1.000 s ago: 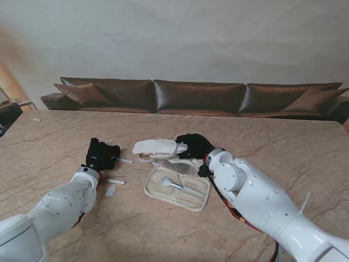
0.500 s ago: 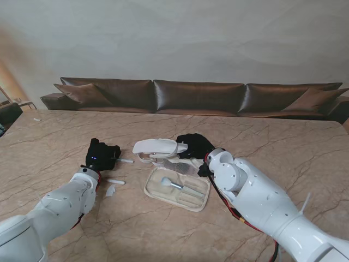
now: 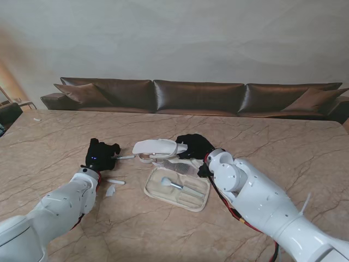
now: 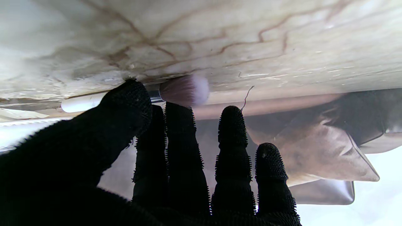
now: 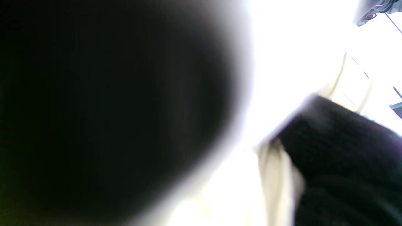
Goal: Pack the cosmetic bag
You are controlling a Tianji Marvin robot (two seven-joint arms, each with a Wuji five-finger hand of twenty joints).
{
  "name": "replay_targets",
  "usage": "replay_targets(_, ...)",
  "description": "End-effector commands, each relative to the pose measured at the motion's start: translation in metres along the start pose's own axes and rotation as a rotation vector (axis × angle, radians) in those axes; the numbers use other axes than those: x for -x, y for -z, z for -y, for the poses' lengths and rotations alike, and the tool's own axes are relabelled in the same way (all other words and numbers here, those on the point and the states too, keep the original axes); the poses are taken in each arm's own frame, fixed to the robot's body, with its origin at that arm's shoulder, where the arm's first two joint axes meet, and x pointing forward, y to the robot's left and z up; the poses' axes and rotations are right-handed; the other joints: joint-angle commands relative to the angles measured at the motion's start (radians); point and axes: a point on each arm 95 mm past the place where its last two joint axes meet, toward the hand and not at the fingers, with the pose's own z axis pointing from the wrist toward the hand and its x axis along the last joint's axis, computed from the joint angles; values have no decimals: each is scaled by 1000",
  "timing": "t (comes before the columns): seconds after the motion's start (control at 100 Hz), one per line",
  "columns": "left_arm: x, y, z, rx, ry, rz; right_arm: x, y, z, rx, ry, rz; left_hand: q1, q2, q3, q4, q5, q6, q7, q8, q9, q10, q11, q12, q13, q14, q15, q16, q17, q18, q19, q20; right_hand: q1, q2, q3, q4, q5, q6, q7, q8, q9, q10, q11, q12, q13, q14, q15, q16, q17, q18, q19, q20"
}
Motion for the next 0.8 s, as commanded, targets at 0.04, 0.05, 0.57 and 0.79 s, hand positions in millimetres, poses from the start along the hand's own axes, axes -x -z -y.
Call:
replay_targets(0.04, -6, 22, -23, 66, -6, 1, -10, 1, 12, -17, -16, -24, -48, -39, 21, -31, 5, 38, -61, -35, -52, -14, 71, 26, -46, 24, 15, 0, -41, 24, -25, -6, 70, 57, 56, 10, 37, -148, 88, -5, 59, -45, 21, 4, 84, -35, 40, -6, 42, -3, 44, -12)
replay_targets(0.05, -6, 22, -23, 66, -7, 1, -10, 1, 12, -17, -16, -24, -50, -39, 20, -31, 7, 37, -62, -37, -52, -15, 74, 27, -46, 25, 16, 0, -42, 25, -25, -6, 71, 57, 56, 10, 38, -148, 89, -4, 59, -44, 21, 4, 84, -35, 40, -6, 42, -3, 44, -12)
replay_targets(0.57, -13, 26, -31, 92, -81, 23, -10, 5, 13, -19, -22, -27, 30, 13, -18, 9, 327, -112, 25, -255, -41, -21, 76, 225, -110, 52, 59, 51, -82, 53, -46, 10, 71, 57, 57, 10, 40, -148, 89, -4, 59, -41, 21, 5, 86, -33, 43, -5, 43, 3, 46, -13)
replay_targets(0.79, -8, 30, -34, 108, -96, 23, -10, 5, 14, -23, -27, -29, 22, 46, -7, 14, 281, -135, 125, -204, -74, -17, 70, 237, -134, 51, 56, 52, -83, 51, -52, 14, 70, 57, 57, 10, 42, -149, 89, -4, 59, -42, 21, 5, 86, -33, 43, -5, 44, 1, 48, -13)
